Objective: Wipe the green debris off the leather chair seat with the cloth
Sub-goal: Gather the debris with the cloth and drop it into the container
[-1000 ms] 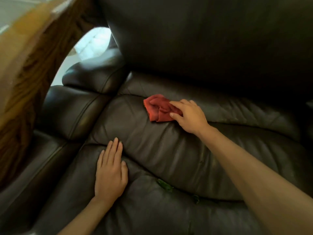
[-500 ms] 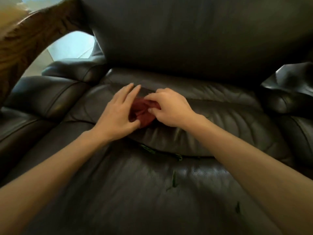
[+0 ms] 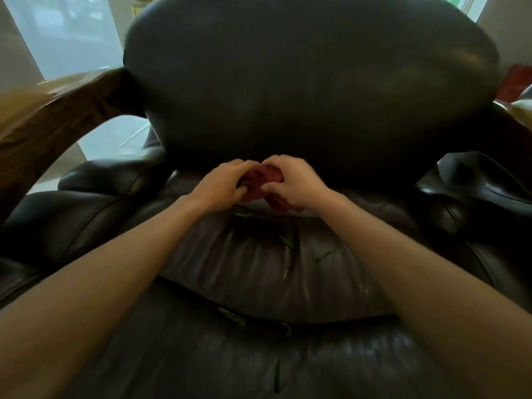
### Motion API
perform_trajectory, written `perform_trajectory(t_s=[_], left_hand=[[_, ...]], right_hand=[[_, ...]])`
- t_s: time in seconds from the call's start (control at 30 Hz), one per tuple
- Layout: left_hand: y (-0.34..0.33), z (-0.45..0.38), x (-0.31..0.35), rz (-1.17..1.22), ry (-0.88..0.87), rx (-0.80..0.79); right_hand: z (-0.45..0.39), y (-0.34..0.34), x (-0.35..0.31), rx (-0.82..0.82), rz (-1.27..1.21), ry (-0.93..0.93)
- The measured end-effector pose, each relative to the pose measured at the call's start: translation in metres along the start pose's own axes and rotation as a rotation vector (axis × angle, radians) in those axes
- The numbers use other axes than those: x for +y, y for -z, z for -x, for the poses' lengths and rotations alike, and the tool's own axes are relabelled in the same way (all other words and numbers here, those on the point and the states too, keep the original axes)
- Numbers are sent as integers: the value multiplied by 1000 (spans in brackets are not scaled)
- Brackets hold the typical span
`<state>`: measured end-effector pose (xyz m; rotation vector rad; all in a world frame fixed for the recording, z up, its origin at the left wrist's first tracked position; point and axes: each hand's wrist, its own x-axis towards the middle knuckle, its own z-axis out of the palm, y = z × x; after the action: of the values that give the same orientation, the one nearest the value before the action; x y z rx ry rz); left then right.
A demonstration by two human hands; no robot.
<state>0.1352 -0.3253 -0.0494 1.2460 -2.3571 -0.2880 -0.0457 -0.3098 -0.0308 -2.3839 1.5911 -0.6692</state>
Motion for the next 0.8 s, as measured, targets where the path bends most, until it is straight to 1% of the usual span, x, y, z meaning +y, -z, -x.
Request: perform_trajectory(t_s=[0.1, 0.17, 0.23, 0.27, 0.37, 0.47, 0.57, 0.63, 0.7, 0.73, 0.8], left_hand=[[-18, -4, -16, -25, 3, -27], [-30, 2, -30, -16, 29, -41], [-39, 11, -45, 12, 69, -22], [-43, 16, -50, 30, 78, 0], [-47, 27, -47, 77, 57, 67], [-40, 41, -31, 110, -1, 76], [-35, 65, -8, 172, -25, 86], [-33, 66, 9, 173, -57, 141], [-31, 51, 24, 181, -43, 191], [-32, 40, 29, 191, -15, 187], [-37, 20, 39, 187, 46, 108]], right_hand=[[-7, -22, 14, -70, 14, -7], [-8, -39, 21, -168, 33, -24], [-6, -54, 26, -251, 40, -52], [-2, -60, 27, -266, 16, -65], [17, -69, 25, -177, 24, -40], [40, -54, 19, -125, 54, 11], [63, -21, 13, -147, -101, -1], [69, -2, 13, -95, -170, -15], [69, 13, 15, -22, -137, -36], [67, 20, 16, 3, -105, -56], [67, 32, 21, 51, -13, -118]])
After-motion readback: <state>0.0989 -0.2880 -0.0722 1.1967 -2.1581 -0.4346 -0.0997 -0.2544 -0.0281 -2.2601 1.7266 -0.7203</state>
